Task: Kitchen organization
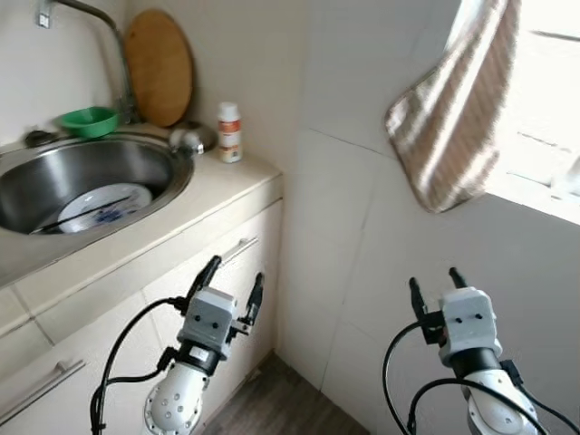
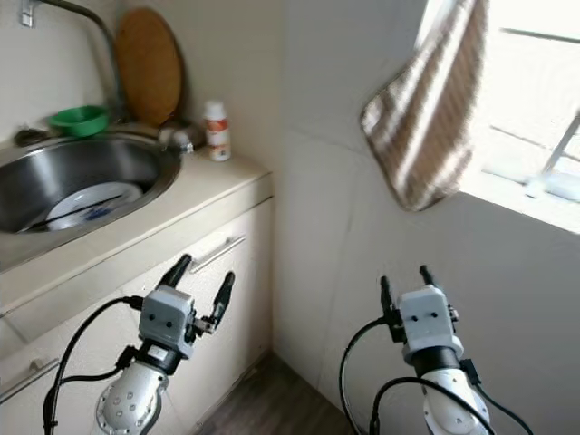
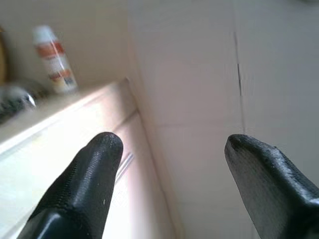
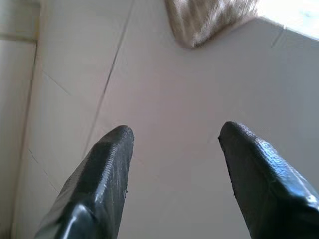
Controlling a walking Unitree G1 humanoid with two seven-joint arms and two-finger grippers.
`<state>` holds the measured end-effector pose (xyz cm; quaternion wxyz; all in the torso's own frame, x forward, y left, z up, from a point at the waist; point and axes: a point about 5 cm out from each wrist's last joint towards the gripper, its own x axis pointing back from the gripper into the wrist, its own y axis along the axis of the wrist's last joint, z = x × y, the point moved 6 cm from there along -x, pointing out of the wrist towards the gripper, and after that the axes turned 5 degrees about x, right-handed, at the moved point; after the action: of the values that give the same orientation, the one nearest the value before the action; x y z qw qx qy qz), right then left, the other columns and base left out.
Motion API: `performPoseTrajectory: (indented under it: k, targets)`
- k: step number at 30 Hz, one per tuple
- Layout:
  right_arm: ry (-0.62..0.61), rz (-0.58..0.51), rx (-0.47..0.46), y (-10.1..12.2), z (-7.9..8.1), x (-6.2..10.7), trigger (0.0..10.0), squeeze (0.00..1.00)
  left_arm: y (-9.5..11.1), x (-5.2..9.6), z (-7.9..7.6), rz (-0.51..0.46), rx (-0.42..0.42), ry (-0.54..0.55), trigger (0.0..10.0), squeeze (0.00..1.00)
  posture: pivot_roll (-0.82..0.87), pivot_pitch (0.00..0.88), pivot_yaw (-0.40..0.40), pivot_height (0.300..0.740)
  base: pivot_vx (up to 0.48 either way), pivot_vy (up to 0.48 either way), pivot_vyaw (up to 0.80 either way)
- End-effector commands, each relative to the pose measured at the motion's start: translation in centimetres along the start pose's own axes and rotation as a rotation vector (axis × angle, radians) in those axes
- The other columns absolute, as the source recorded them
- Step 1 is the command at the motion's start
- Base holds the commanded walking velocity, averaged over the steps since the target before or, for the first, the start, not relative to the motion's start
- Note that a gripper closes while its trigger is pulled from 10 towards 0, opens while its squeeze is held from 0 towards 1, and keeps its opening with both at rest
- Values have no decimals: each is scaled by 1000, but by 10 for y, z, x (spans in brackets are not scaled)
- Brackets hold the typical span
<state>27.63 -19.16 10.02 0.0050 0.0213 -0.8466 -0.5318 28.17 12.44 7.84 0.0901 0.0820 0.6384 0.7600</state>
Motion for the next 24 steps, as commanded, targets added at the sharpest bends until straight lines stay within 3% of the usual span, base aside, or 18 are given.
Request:
performPoseTrajectory:
  k: [1,3,11,20,24]
  targets:
    - [52,54,15,-16,11,-2,10000,0,-25,3,2,127,-18,33,10000,0,-14,0,-40,740,0,330,-788]
    - [139,148,0,-35,30,3,10000,0,-28,5,6,148,-23,62,10000,0,-8,0,-42,740,0,375,-784]
    - [200,185,47,-42,42,0,10000,0,-30,7,9,157,-31,58,10000,0,6,0,-49,740,0,343,-762]
    - [181,217,47,-48,40,-5,10000,0,-40,5,3,212,-32,19,10000,0,-2,0,-42,740,0,0,-755]
    - [126,196,36,-42,32,-10,10000,0,-44,3,-1,232,-44,-9,10000,0,-8,0,-37,740,0,-480,-756]
